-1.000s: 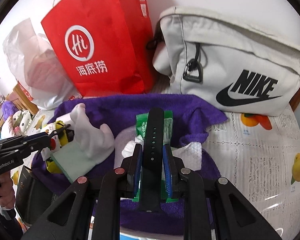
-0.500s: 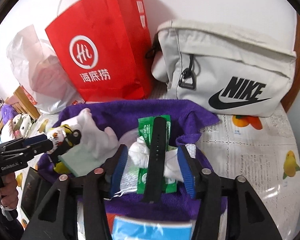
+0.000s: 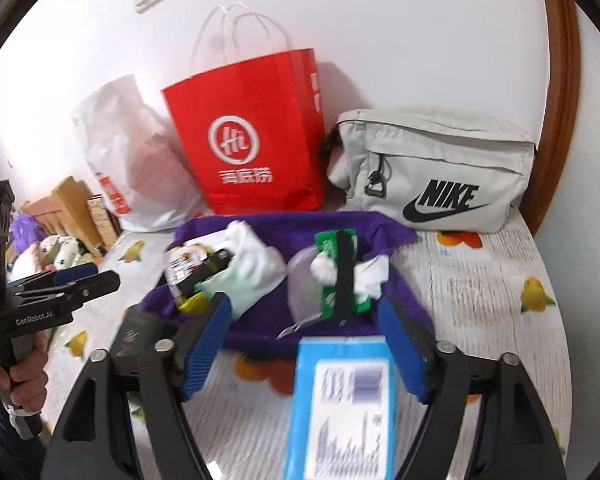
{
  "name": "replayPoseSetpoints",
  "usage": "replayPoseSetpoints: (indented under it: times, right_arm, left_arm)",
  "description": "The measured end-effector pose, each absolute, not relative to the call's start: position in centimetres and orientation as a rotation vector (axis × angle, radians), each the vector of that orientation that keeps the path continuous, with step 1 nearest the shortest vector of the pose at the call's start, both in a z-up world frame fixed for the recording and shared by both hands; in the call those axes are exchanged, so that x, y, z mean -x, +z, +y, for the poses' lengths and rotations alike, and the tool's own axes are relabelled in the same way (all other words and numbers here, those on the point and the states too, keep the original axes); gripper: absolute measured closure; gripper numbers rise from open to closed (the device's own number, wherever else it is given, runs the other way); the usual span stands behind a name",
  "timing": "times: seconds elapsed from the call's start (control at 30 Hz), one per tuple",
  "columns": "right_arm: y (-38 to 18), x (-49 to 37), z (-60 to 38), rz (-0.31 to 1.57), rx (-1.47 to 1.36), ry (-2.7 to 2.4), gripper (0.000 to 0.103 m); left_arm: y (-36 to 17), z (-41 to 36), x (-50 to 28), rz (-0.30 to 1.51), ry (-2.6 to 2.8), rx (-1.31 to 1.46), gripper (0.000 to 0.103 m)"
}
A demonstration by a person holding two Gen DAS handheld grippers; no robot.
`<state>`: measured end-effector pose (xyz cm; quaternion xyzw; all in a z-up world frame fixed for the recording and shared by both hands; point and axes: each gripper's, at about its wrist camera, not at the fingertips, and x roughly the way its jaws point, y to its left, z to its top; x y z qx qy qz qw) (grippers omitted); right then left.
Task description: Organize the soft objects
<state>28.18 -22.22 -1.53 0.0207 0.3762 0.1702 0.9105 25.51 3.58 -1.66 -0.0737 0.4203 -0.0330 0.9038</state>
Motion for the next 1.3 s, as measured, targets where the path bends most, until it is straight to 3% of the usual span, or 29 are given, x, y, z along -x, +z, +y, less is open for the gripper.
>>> replayPoseSetpoints:
  times: [0.3, 0.43, 0.83, 1.3]
  right_arm:
    - [0.7, -19.5, -23.5, 0.721, -0.047, 0.294, 0.013]
    - [1.4, -15.6, -24.2, 0.691, -0.047, 0.246, 0.000]
    - [1.4, -6.8, -24.6, 0.646, -0.020, 0.209, 0.000]
    - [1.8, -2.3, -25.3, 0.621, -0.031, 0.172, 0.000]
  left_arm:
    - [2.3, 2.3, -17.3, 0.776, -0.043, 0.135, 0.012]
    - [3.3, 1.4, -13.4, 0.754, -0.045, 0.130, 0.009]
    - [4.1, -0.4, -4.7, 0.691, -0.006, 0.119, 0.004]
    - [4.7, -1.6, -1.4, 0.657, 0.022, 0.077, 0.004]
